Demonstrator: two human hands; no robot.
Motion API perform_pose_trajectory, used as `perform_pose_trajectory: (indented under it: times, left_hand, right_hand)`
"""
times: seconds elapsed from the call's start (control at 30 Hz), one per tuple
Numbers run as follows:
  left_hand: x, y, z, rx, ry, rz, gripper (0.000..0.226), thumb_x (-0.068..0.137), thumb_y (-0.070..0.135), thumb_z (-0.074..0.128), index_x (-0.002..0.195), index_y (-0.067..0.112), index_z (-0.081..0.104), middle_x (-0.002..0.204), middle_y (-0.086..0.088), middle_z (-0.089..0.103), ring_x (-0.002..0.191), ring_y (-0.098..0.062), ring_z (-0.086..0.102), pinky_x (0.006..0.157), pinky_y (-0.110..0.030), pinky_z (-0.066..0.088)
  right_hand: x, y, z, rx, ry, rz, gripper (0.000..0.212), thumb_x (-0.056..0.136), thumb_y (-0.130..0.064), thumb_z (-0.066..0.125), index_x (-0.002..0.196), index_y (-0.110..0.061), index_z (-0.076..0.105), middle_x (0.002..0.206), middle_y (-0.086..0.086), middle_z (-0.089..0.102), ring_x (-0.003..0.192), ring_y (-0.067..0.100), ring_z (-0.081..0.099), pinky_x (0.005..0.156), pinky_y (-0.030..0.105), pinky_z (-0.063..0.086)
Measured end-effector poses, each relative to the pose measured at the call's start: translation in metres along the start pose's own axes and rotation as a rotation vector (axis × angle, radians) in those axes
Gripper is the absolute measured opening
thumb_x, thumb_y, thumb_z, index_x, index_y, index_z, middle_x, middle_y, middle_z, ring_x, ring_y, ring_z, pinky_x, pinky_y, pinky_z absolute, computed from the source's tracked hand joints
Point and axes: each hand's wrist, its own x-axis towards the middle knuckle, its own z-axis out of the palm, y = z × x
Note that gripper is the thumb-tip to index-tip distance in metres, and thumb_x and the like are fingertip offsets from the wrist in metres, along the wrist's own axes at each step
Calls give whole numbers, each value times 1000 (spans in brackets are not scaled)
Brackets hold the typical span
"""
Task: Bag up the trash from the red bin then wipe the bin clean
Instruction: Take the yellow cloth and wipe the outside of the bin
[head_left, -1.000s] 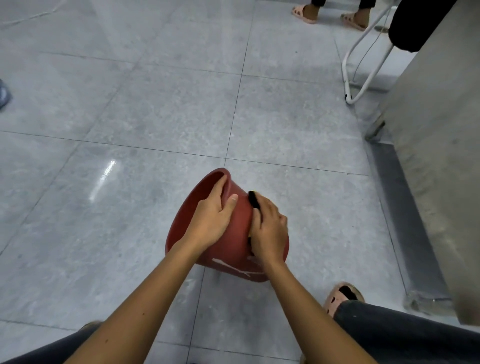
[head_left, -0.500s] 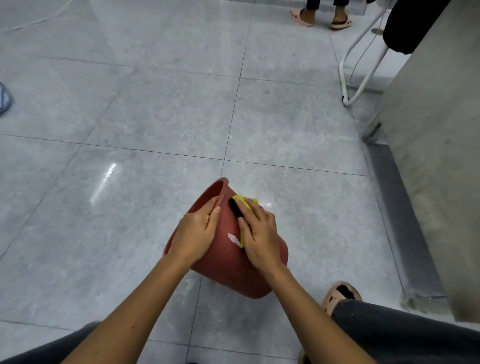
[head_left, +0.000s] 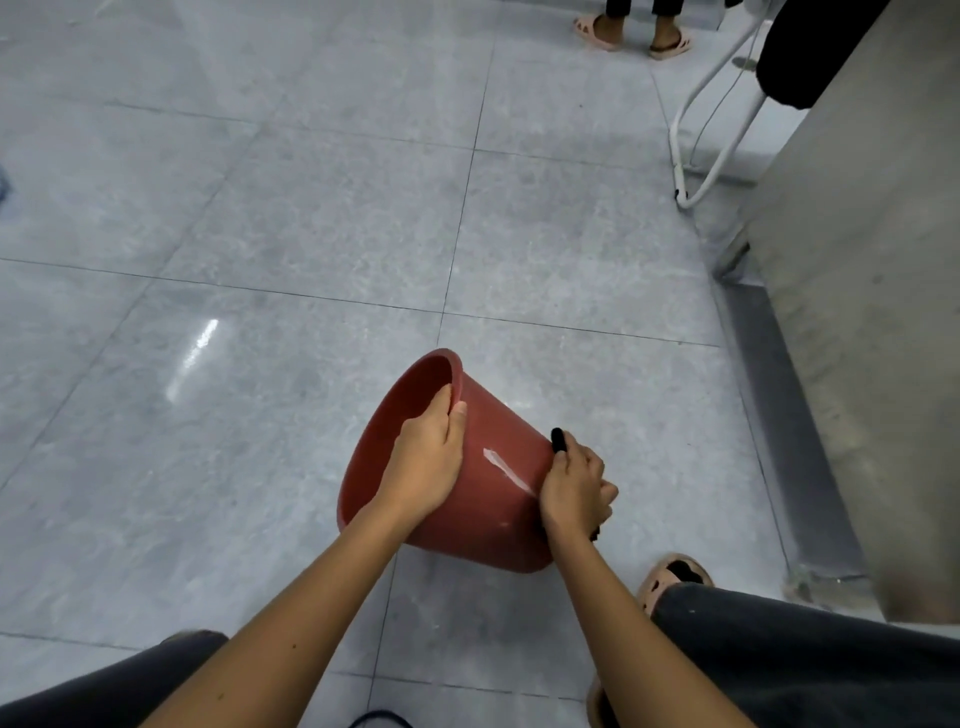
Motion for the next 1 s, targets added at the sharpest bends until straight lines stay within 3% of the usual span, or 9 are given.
perform_pose_trajectory:
  times: [0.13,0.2,0.33,0.43,0.5,0.63,0.73,0.8,1.0]
  left_hand:
    - [12,-3,-5,41,99,-44,28,101,34,32,97,16,54,63,0,60,52,-15,56,50,-29,42]
    - [21,-6,-11,81,104,-70,27,101,34,32,96,19,53,66,5,59,54,-8,56,50,-23,36]
    - [19,-12,-22,-65,-6,-68,38,98,42,37,135,36,44,92,32,57,80,27,52,68,-5,41]
    - [-13,-38,-25,66,-3,159,52,93,49,39,144,39,32,112,26,61,99,10,60,83,-6,45]
    - [-37,-58,-25,271,17,295,51,95,49,32,143,31,37,109,8,68,92,-7,66,81,-17,52]
    - [-31,-59,-23,351,71,230,58,96,47,32,137,10,47,77,-8,70,62,-24,67,59,-34,58]
    - [-10,-44,-25,345,171,239,56,97,45,29,134,10,50,72,-8,69,55,-25,64,52,-31,51]
    - [-4,-39,-29,299,183,196,51,99,46,31,135,15,49,76,-6,70,59,-23,65,57,-35,54]
    - [2,-25,-27,271,67,119,60,92,55,21,144,27,35,76,8,61,70,-19,63,70,-33,50]
  right_hand:
    - [-41,-51,18,38,-70,-571,44,100,-33,31,141,-44,41,148,-11,38,120,19,36,100,24,25]
    - [-49,-61,27,28,-92,-705,46,98,-38,29,143,-46,35,150,-14,35,117,13,35,101,24,24]
    - [-11,-27,29,-12,45,-407,41,101,-30,34,139,-43,44,146,-10,43,119,22,40,100,32,34]
    - [19,-4,20,86,-2,-86,41,102,-28,30,136,-40,50,143,-5,46,121,29,38,97,34,34]
    - [23,-4,17,149,-6,-43,42,102,-25,29,135,-38,52,142,-4,49,120,30,38,93,32,33]
    - [-2,-34,25,92,-5,-236,41,102,-29,32,140,-38,44,145,-3,41,121,29,35,97,32,35]
    - [-33,-66,34,42,-66,-635,47,97,-41,27,144,-43,33,148,-5,36,119,24,38,103,36,35]
    - [-34,-68,39,-14,-58,-709,50,95,-44,25,145,-45,30,150,-9,35,121,21,40,104,36,33]
    - [-1,-31,34,46,-62,-85,43,101,-29,32,141,-42,41,150,-6,35,123,30,34,101,35,34]
